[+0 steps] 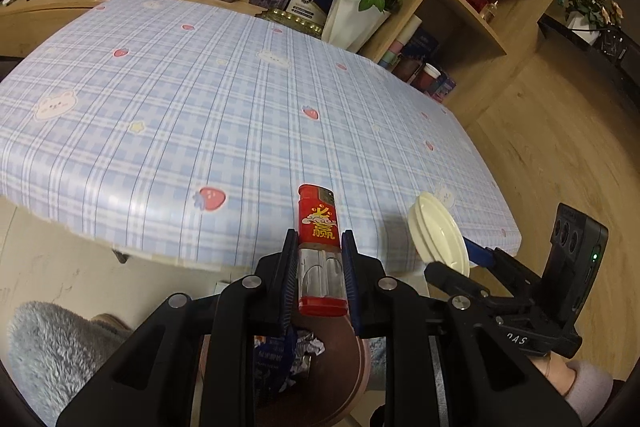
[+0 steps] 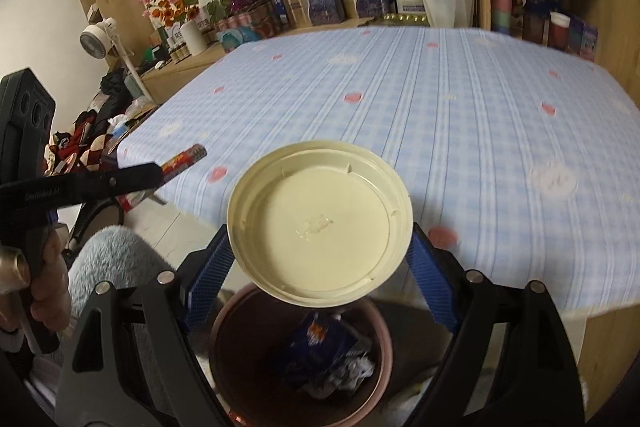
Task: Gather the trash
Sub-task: 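Carry the lid and lighter over the bin with both grippers, then open both grippers over the bin to drop the lighter and lid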
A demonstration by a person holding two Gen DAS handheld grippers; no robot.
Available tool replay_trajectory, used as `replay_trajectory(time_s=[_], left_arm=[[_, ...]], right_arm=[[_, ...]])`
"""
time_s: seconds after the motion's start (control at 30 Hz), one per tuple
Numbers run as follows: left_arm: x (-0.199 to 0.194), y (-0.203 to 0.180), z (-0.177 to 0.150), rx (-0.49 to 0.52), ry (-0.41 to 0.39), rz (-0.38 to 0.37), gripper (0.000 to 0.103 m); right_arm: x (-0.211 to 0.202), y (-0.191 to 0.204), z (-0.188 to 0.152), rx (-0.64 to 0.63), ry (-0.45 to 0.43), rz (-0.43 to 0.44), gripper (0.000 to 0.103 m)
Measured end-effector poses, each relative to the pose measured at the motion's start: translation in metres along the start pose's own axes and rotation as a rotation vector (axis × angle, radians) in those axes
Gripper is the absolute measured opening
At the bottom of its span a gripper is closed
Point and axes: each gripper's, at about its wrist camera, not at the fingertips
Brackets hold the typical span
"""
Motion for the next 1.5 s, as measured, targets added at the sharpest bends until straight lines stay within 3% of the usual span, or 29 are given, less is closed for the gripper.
replay_trajectory(time_s=[0.4, 0.63, 0.73, 0.77, 0.8, 1.13, 1.5], left_arm=[[-0.006, 0.01, -0.027, -0.032, 0.021, 0.012, 0.021], [0.001, 0.013, -0.03, -0.038, 0.042, 0.023, 0.021], [0.005, 0.013, -0.032, -0.037, 0.05, 0.027, 0.019], [0.006, 0.013, -0.033, -0.035, 0.053, 0.028, 0.009], [0.008, 0.013, -0.034, -0.031, 0.061, 0.03, 0.009], [0.029, 0.012, -0.046, -0.016, 0.134, 0.032, 0.004], [0.042, -0.014, -0.045, 0.053, 0.165, 0.027, 0.004]], right_arm=[[0.034, 0.024, -0.054, -0.031, 0.248, 0.08, 0.084], [0.049, 0.023, -0.061, -0.003, 0.308, 0.114, 0.089], [0.047, 0.023, -0.058, 0.01, 0.293, 0.125, 0.095], [0.046, 0.022, -0.057, 0.017, 0.286, 0.128, 0.095], [0.044, 0.019, -0.055, 0.023, 0.275, 0.127, 0.095], [-0.005, -0.02, -0.036, 0.134, -0.005, 0.074, 0.095], [-0.011, -0.052, -0.036, 0.25, -0.077, 0.041, 0.097]])
Point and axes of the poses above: each gripper's, at about its wrist camera, not at the fingertips, and x roughly the way its jaws point, y to its left, z to its top, and after that the axes turned 6 degrees about z, right-handed
